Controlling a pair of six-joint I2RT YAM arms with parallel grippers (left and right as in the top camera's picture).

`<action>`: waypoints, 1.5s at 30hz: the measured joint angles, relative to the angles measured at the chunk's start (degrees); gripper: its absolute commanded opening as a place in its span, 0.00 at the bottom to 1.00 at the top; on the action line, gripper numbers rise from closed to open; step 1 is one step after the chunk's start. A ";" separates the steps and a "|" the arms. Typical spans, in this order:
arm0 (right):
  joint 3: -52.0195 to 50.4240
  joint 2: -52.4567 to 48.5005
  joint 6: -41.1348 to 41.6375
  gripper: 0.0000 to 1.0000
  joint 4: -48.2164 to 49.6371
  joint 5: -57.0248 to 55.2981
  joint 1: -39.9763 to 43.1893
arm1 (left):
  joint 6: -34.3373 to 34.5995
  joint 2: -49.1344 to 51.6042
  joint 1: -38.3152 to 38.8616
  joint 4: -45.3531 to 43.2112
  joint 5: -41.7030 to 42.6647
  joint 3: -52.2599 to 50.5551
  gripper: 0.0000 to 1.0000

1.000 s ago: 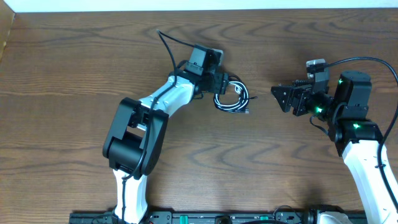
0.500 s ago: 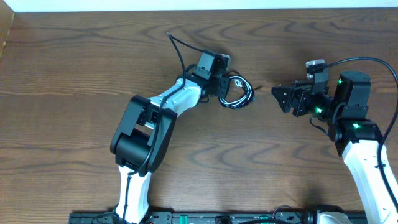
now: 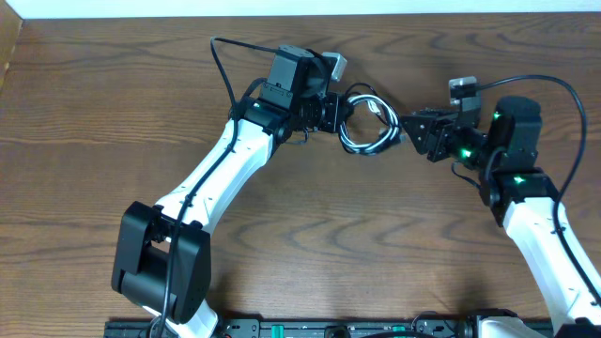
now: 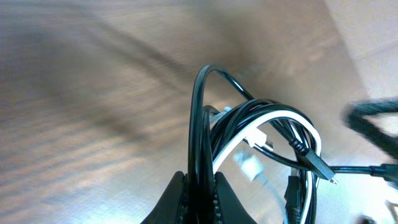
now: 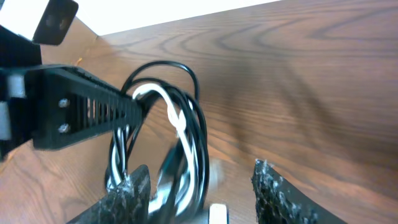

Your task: Untangle cables

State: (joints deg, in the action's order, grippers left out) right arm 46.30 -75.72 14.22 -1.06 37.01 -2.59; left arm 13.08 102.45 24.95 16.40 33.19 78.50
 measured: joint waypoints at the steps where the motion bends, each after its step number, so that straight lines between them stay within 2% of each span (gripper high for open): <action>1: 0.00 -0.42 0.33 0.47 0.61 0.17 -0.48 | 0.00 0.00 0.02 0.57 1.14 0.00 0.07; 4: 0.00 -2.12 1.03 0.46 2.01 0.98 -2.25 | -0.26 0.48 0.00 2.69 4.76 -0.04 0.08; 6: 0.00 -3.17 1.29 0.41 1.88 1.22 -3.13 | -0.87 0.50 0.00 2.71 7.23 -0.04 0.07; 8: 0.02 -5.07 1.64 0.23 1.22 1.49 -3.98 | -1.18 0.50 0.00 2.69 9.79 -0.04 0.08; 9: 0.04 -6.03 1.81 0.26 0.57 1.44 -4.28 | -1.29 0.50 0.00 2.69 10.73 -0.04 0.07; 11: 0.15 -7.93 3.85 0.25 -3.50 -1.55 -4.76 | -1.31 0.50 0.00 2.49 13.31 -0.04 0.07; 16: 0.83 -9.62 14.45 0.24 -14.49 -15.56 -5.22 | -1.33 0.50 1.01 2.73 18.36 -0.37 0.08; 20: 1.11 -9.68 16.92 0.24 -17.46 -23.30 -3.39 | -1.31 -1.90 0.79 2.73 19.17 -0.37 0.07; 26: 0.98 -10.01 17.42 0.20 -20.41 -30.51 -0.44 | -1.31 -11.58 -1.68 3.50 18.29 -0.35 0.07; 27: 0.96 -10.05 17.31 0.22 -20.48 -30.62 -0.44 | -1.33 -12.31 -1.84 3.74 17.92 -0.35 0.08; 28: 0.90 -10.05 16.96 0.28 -20.28 -30.36 -0.44 | -1.33 -12.61 -1.88 4.11 17.75 -0.35 0.07; 30: 0.83 -10.08 14.69 0.43 -17.35 -27.02 -0.44 | -1.33 -12.48 -1.86 5.11 17.31 -0.35 0.08; 32: 0.81 -10.14 10.97 0.50 -13.33 -21.03 -0.44 | -1.33 -12.09 -1.86 5.97 16.98 -0.35 0.07; 38: 3.13 -10.10 3.76 0.52 -8.48 2.75 -0.44 | -1.07 -11.89 -2.29 6.14 16.22 -0.35 0.07; 45: 5.33 -9.81 3.80 0.50 -5.40 16.35 -0.50 | 3.76 -11.87 -3.06 6.14 13.31 -0.35 0.08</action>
State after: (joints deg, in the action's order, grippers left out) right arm 51.64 -85.54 18.02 -6.46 53.36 -3.09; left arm 16.84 90.59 21.89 22.55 46.50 78.15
